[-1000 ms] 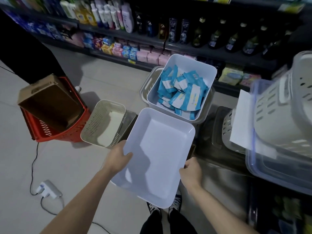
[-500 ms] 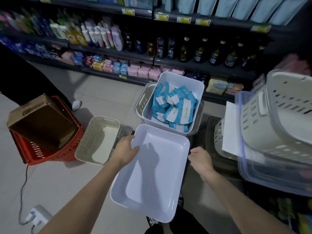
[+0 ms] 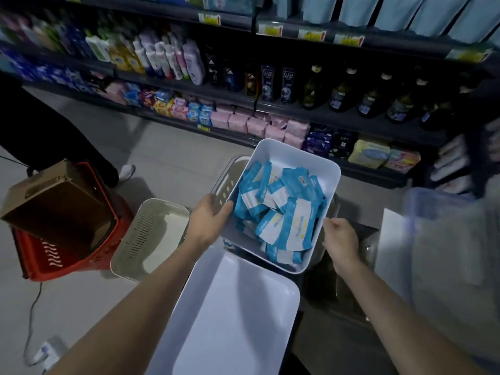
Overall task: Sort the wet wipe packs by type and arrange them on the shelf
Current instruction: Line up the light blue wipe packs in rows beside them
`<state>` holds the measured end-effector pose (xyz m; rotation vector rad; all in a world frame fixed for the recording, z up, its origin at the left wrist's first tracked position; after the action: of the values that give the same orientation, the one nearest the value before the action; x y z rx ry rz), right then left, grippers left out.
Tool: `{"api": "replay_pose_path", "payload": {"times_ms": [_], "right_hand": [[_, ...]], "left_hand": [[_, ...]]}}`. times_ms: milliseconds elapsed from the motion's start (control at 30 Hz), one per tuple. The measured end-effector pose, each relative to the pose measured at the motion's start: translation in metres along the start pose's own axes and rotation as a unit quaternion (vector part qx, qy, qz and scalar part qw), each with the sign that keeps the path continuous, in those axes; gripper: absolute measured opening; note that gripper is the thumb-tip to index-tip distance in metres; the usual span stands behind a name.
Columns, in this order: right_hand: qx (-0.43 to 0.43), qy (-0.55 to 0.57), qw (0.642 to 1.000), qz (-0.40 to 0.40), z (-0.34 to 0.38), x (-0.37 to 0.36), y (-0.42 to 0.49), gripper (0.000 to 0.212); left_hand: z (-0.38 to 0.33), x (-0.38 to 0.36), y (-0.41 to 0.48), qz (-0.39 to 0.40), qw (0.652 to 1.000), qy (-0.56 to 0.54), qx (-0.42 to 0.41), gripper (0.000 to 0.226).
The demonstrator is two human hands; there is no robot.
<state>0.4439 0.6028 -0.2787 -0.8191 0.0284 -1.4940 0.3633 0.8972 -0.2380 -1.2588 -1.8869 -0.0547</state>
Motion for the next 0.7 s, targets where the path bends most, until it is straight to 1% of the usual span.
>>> {"api": "replay_pose_path", "payload": {"times_ms": [67, 167, 200, 267, 300, 333, 367, 433, 467, 500, 567, 600, 633, 700], "right_hand": [[0.0, 0.018, 1.0, 0.0, 0.003, -0.006, 0.014, 0.022], [0.01, 0.07, 0.997, 0.024, 0.002, -0.016, 0.023, 0.016], [0.003, 0.097, 0.995, 0.039, -0.002, -0.02, 0.026, 0.018], [-0.026, 0.143, 0.987, 0.067, -0.013, -0.026, 0.032, 0.025], [-0.043, 0.161, 0.983, 0.079, -0.02, -0.03, 0.036, 0.026], [-0.058, 0.176, 0.978, 0.093, -0.028, -0.034, 0.04, 0.023], [-0.072, 0.187, 0.974, 0.107, -0.033, -0.037, 0.042, 0.02], [-0.082, 0.219, 0.963, 0.132, -0.037, -0.044, 0.044, 0.021], [-0.08, 0.24, 0.957, 0.142, -0.038, -0.047, 0.044, 0.027], [-0.08, 0.258, 0.951, 0.148, -0.039, -0.05, 0.044, 0.034], [-0.083, 0.284, 0.943, 0.155, -0.039, -0.054, 0.043, 0.045], [-0.083, 0.292, 0.94, 0.156, -0.04, -0.055, 0.042, 0.044], [-0.084, 0.299, 0.938, 0.154, -0.04, -0.056, 0.042, 0.042], [-0.087, 0.302, 0.939, 0.141, -0.04, -0.055, 0.043, 0.036]], "left_hand": [[-0.007, -0.01, 0.02, 0.008, 1.0, -0.019, 0.021, 0.058], [-0.005, -0.027, 0.048, 0.046, 0.996, -0.06, 0.048, 0.054], [-0.002, -0.03, 0.056, 0.066, 0.993, -0.076, 0.059, 0.056], [0.008, -0.036, 0.069, 0.098, 0.983, -0.126, 0.09, 0.068], [0.015, -0.041, 0.075, 0.111, 0.977, -0.153, 0.101, 0.07], [0.016, -0.045, 0.077, 0.123, 0.971, -0.174, 0.107, 0.063], [0.016, -0.05, 0.079, 0.138, 0.966, -0.192, 0.102, 0.051], [0.015, -0.062, 0.082, 0.191, 0.955, -0.207, 0.088, 0.031], [0.013, -0.066, 0.082, 0.223, 0.949, -0.206, 0.084, 0.029], [0.013, -0.068, 0.082, 0.25, 0.943, -0.203, 0.078, 0.033], [0.014, -0.069, 0.081, 0.279, 0.935, -0.201, 0.09, 0.05], [0.015, -0.068, 0.082, 0.284, 0.929, -0.214, 0.097, 0.055], [0.016, -0.067, 0.083, 0.284, 0.924, -0.235, 0.102, 0.054], [0.013, -0.068, 0.082, 0.283, 0.918, -0.259, 0.102, 0.04]]}}
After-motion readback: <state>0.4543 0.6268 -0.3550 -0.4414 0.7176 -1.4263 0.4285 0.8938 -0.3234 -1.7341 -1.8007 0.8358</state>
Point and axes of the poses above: each hand's wrist, its own y-axis towards the middle knuckle, its own x-axis out of the back of the hand, z = x × y, the point moved 6 cm from there along y, towards the middle knuckle, and after that the axes turned 3 degrees about z, right-handed, at the moved point
